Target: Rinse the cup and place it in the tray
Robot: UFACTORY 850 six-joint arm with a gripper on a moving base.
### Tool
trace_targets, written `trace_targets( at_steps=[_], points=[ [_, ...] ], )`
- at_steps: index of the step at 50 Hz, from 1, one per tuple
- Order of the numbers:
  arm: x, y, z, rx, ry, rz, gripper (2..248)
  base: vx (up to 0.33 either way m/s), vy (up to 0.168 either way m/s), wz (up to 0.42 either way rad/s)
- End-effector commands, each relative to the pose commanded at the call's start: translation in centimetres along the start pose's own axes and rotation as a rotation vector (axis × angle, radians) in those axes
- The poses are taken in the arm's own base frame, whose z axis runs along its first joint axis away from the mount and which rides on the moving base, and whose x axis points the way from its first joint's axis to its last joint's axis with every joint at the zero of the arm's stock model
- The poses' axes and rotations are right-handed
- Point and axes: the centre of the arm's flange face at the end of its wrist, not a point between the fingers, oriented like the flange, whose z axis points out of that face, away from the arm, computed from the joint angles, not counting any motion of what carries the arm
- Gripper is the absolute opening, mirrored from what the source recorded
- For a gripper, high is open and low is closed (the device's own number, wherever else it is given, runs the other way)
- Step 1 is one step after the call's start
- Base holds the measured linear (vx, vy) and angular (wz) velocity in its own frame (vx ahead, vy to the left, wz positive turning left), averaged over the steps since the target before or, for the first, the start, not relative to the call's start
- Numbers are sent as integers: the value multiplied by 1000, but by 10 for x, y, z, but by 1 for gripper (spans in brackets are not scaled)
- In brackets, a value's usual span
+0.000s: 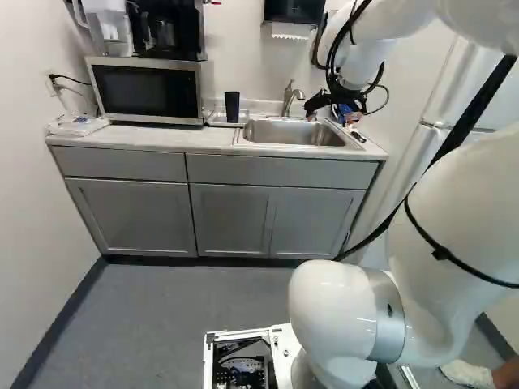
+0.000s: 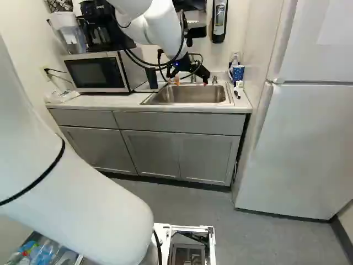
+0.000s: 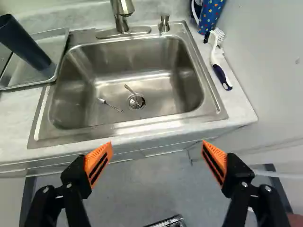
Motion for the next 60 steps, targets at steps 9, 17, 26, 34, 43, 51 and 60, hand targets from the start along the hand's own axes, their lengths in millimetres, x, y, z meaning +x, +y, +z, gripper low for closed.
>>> trace_targets(
  at_steps=[9, 17, 26, 34, 43, 51, 60],
  points=[
    [0, 0, 0, 0, 0, 0, 247, -132, 109, -7],
    [0, 0, 0, 0, 0, 0, 247, -156, 93, 6],
    [0, 0, 0, 0, 0, 0, 247, -146, 62, 3],
    [0, 0, 0, 0, 0, 0, 247, -115, 49, 4],
    [0, 0, 0, 0, 0, 0, 247, -89, 36, 7],
    [0, 0, 0, 0, 0, 0, 247, 2, -3, -3],
    [0, 0, 0, 0, 0, 0, 247, -1, 0, -4]
  ],
)
